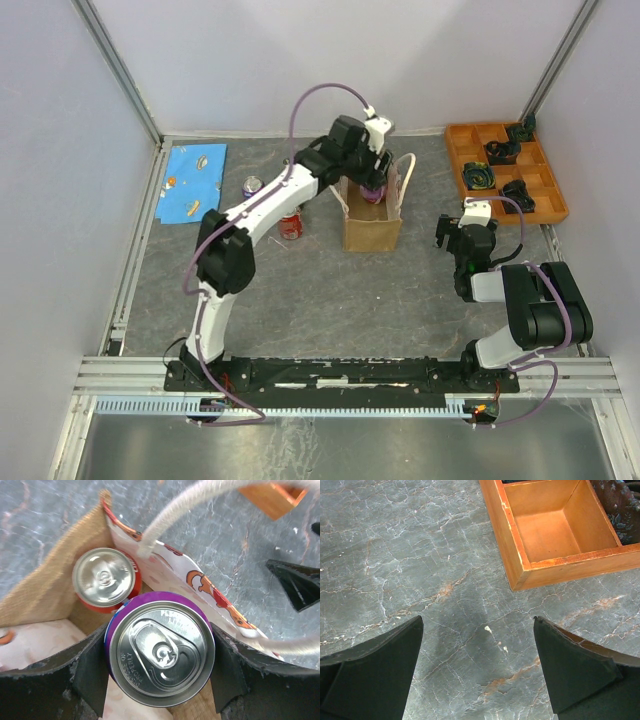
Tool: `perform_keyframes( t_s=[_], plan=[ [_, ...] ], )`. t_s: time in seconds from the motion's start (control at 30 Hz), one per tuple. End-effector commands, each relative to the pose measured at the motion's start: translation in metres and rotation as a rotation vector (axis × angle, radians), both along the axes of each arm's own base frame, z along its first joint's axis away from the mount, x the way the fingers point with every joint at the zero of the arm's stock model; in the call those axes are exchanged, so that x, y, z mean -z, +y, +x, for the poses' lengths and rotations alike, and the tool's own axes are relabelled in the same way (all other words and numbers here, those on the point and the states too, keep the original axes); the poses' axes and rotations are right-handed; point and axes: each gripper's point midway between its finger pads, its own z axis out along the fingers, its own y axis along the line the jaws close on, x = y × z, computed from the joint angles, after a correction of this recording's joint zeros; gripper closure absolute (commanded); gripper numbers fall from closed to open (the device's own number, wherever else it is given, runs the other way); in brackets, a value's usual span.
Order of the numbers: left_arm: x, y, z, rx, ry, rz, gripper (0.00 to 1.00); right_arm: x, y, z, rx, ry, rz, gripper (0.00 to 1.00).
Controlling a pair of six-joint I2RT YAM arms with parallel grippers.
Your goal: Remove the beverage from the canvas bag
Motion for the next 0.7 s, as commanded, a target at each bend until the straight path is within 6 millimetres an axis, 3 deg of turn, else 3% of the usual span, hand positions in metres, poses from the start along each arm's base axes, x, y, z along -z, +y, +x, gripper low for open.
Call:
perform_keyframes(
  t_s=[0.0,0.13,0.23,0.37,0.47,0.53,0.67],
  plan=[
    [-0.181,0.041,-0.002,-0.038,-0.369,-0.211,0.97,-0.019,0.001,0.012,-0.005,-0.061,0.001,0.01],
    [-0.23,0.074,-0.019,-0.085,-0.469,-0.233,0.97,-0.019,0.001,0.012,-0.006,-0.06,0.001,0.01],
    [-0.266,0.109,-0.032,-0.168,-0.555,-0.213,0.97,-0.019,0.001,0.012,-0.006,-0.06,0.001,0.01],
    [-0.296,0.163,-0.049,-0.295,-0.635,-0.198,0.97,-0.019,0.001,0.012,-0.006,-0.06,0.002,0.01],
    [-0.291,0.206,-0.055,-0.4,-0.641,-0.179,0.97,-0.019,0.001,0.012,-0.006,-0.061,0.001,0.01],
    [-0.273,0.229,-0.056,-0.46,-0.616,-0.171,0.97,-0.019,0.001,0.012,-0.006,-0.06,0.001,0.01],
    [-0.208,0.253,-0.057,-0.53,-0.513,-0.157,0.97,-0.019,0.001,0.012,-0.006,-0.061,0.001,0.01]
  ],
)
